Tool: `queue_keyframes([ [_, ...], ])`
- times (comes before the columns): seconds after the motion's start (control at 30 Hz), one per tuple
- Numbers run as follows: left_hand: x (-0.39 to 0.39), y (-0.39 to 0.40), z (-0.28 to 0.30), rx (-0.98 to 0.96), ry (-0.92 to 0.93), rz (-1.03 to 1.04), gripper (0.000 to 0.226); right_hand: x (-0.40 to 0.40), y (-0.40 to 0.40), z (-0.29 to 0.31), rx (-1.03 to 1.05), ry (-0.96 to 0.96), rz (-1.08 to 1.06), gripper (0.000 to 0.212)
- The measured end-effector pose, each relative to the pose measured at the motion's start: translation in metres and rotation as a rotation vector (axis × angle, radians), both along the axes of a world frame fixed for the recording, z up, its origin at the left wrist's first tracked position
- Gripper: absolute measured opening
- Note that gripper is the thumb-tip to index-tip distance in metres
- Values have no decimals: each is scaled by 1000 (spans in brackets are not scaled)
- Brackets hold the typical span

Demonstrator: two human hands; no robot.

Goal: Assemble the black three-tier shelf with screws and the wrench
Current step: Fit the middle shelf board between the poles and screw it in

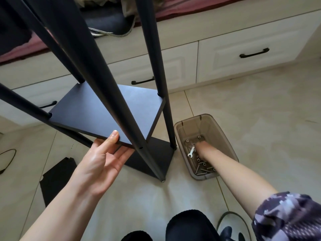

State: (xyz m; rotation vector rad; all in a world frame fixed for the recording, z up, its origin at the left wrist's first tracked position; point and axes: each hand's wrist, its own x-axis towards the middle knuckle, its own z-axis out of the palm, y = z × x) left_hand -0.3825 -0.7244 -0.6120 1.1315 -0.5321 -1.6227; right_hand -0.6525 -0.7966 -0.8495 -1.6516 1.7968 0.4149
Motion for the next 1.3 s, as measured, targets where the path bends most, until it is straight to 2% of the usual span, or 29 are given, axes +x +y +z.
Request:
queue_keyframes([
  [0.17, 0, 0, 1, 9, 5, -1, 56, -2, 1, 6, -12, 47, 55, 43],
  [0.3, -1, 0, 1, 15, 11, -6, 61, -6, 6, 16, -73, 75, 75, 36],
  [0.47, -2, -1, 2, 49, 21, 17, 49, -6, 17, 53, -234, -41, -3, 24],
  [0.7, -6, 1, 5, 71, 43, 62, 46, 6, 64, 152, -619, -568, -332, 8],
  [0.83, -15, 0, 5, 78, 62, 94, 46, 25, 103, 207, -628, -976, -445, 12],
  [0.9, -19, 0, 5, 84, 75, 112, 46, 39, 119, 225, -643, -1082, -436, 14],
  [1.3, -27, 1, -1, 58, 91, 175, 46, 74, 138, 232, -732, -1032, -438, 10],
])
